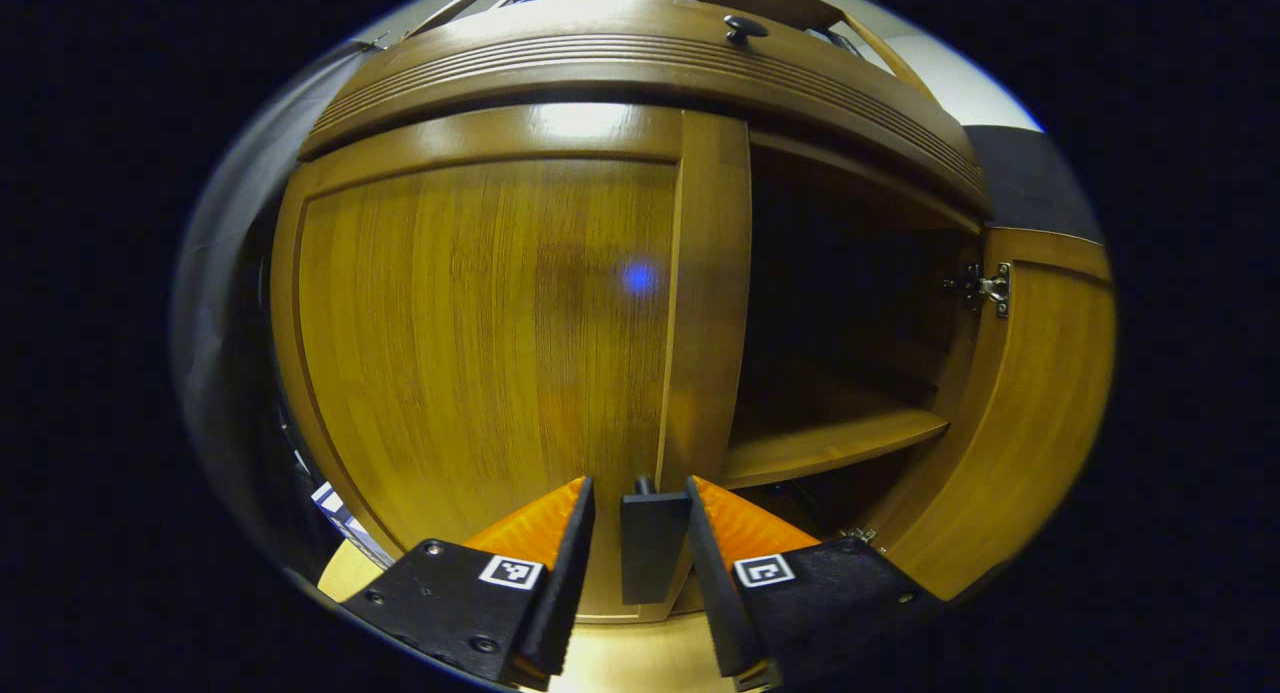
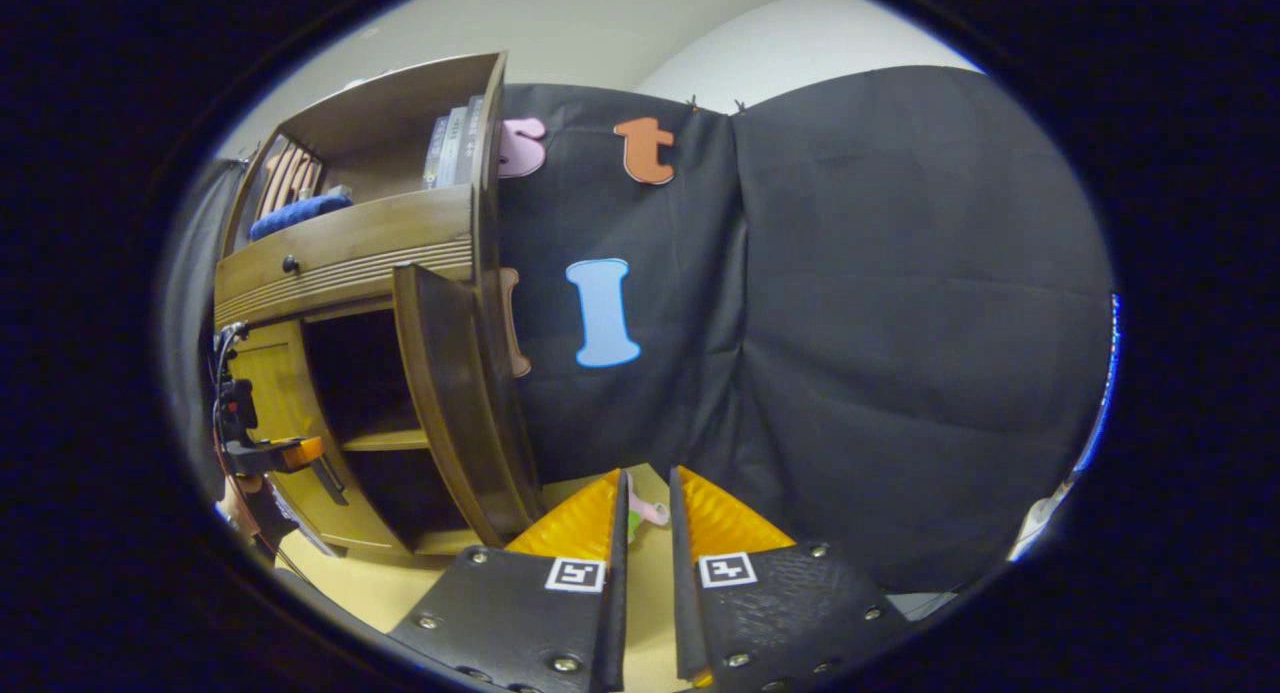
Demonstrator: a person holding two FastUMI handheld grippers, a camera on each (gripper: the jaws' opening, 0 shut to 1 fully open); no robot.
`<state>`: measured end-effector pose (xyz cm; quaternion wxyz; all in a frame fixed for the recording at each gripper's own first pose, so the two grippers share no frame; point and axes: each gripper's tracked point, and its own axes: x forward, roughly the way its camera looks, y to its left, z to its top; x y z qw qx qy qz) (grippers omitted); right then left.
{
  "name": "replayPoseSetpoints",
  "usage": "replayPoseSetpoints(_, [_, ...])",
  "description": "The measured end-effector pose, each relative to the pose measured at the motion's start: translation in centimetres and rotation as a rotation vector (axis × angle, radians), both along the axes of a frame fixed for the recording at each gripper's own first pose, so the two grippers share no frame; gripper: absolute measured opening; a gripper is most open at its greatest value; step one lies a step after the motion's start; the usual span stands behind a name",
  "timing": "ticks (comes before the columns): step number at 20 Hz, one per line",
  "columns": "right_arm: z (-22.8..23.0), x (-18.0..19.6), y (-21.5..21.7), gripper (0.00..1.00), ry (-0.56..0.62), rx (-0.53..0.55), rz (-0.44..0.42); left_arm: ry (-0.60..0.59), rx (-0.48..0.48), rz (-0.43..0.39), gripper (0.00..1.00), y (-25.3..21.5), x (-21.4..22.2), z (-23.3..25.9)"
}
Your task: Open the right door of the double-door shoe cabinet with the right hand, and open the left door with the left hand.
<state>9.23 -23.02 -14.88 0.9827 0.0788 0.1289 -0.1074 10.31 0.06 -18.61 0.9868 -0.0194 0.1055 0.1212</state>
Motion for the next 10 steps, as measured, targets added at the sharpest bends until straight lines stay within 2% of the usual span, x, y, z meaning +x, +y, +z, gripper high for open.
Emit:
replayPoseSetpoints(2, [-0.1, -0.2, -0.4, 0.2, 0.0, 0.006, -0.009, -0.009, -0.005, 0.013, 0.39, -0.1, 0.1, 0.0])
replayPoseSetpoints(3, [-0.3, -0.2, -0.5, 0.2, 0.002, 0.008, -0.009, -0.007, 0.007, 0.024, 0.39, -0.1, 0.0, -0.1])
replayPoseSetpoints(4, [-0.4, -0.2, -0.5, 0.2, 0.004, 0.01, -0.006, -0.008, 0.017, 0.037, 0.34, 0.0, -0.1, -0.1])
replayPoseSetpoints(10, [-0.3, 0.4, 0.0, 0.2, 0.006, 0.004, 0.046, -0.022, 0.001, 0.1, 0.34, -0.2, -2.0, 0.1])
